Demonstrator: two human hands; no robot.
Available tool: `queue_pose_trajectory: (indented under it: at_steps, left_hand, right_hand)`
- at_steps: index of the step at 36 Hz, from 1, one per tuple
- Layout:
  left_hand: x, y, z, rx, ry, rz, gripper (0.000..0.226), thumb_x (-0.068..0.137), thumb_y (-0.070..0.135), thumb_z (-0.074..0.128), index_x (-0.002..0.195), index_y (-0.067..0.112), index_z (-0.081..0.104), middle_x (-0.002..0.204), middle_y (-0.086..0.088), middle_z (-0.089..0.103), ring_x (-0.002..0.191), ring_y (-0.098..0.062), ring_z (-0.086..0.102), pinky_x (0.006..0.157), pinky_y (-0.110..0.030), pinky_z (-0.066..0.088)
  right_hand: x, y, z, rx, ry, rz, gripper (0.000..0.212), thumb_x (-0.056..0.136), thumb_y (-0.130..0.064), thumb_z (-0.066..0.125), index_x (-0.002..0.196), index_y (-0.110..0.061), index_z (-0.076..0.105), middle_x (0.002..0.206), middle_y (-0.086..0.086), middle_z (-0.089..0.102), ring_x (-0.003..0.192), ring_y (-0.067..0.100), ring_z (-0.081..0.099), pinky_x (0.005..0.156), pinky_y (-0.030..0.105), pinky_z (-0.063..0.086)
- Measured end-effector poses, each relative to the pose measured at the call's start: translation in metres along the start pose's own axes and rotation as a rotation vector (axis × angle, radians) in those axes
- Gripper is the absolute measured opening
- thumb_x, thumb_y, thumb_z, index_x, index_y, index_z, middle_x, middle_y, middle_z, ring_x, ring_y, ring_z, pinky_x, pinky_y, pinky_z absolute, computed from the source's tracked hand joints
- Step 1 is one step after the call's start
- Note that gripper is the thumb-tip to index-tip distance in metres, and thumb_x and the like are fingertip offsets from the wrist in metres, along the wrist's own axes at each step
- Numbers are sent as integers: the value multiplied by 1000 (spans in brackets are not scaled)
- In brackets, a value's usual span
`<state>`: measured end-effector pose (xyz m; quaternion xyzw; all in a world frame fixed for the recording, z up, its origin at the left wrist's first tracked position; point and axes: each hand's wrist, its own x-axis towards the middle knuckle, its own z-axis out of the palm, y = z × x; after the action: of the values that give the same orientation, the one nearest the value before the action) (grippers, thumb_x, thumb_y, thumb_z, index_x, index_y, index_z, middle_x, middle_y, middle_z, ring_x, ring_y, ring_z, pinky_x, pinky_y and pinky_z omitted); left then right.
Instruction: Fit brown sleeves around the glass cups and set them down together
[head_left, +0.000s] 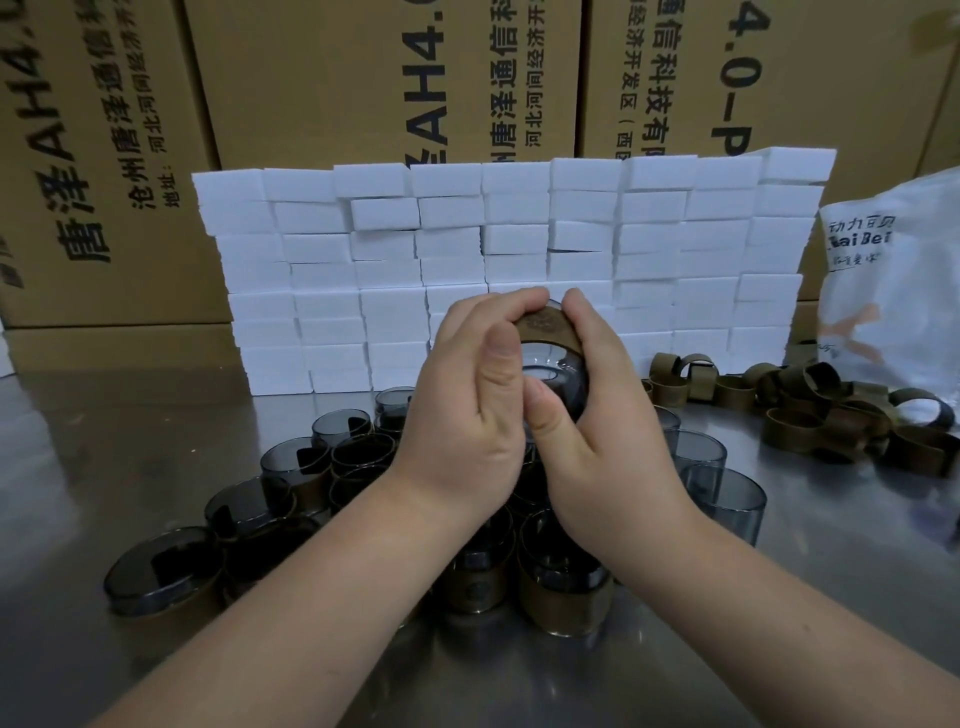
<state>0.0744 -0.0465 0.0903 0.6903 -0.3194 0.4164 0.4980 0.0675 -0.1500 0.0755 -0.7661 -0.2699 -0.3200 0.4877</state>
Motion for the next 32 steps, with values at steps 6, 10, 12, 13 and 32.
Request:
queue_pose_trajectory:
  at_steps: [6,10,12,13,32]
  left_hand:
    - [-1,2,1,-18,70,-25,29,94,36,25,103,40,52,107,8,58,104,-9,58,93,-38,48]
    - [-1,6,1,-44,97,-33,31,94,37,24,101,39,54,106,1,61,105,-21,59,92,-48,47]
    - [-2,7,1,-48,106,-31,31,94,37,24,101,39,54,105,0,62,105,-23,60,91,-49,47]
    - [-2,8,1,-55,114,-33,31,94,38,24,101,39,54,105,-2,62,104,-23,60,91,-49,47]
    - [3,10,1,-460,20,-263,30,89,28,31,101,20,57,93,9,67,88,-8,65,75,-22,50]
  right_hand:
    - [-3,-2,3,16,30,-17,67,84,-45,45,143,-29,16,143,-12,28,133,-3,22,98,-5,17]
    - [-3,-5,4,15,58,-41,57,84,-42,45,130,-37,11,141,-14,26,133,-3,20,98,-6,15]
    - [-4,-6,5,13,66,-52,57,85,-41,45,130,-37,11,143,-12,27,133,-3,20,98,-5,15]
    - [-5,-7,5,14,68,-57,57,85,-41,45,130,-37,11,144,-10,27,134,-2,20,99,-5,15]
    - [15,-19,-13,656,13,249,32,69,-53,54,94,-35,64,108,-6,66,102,9,64,90,31,51]
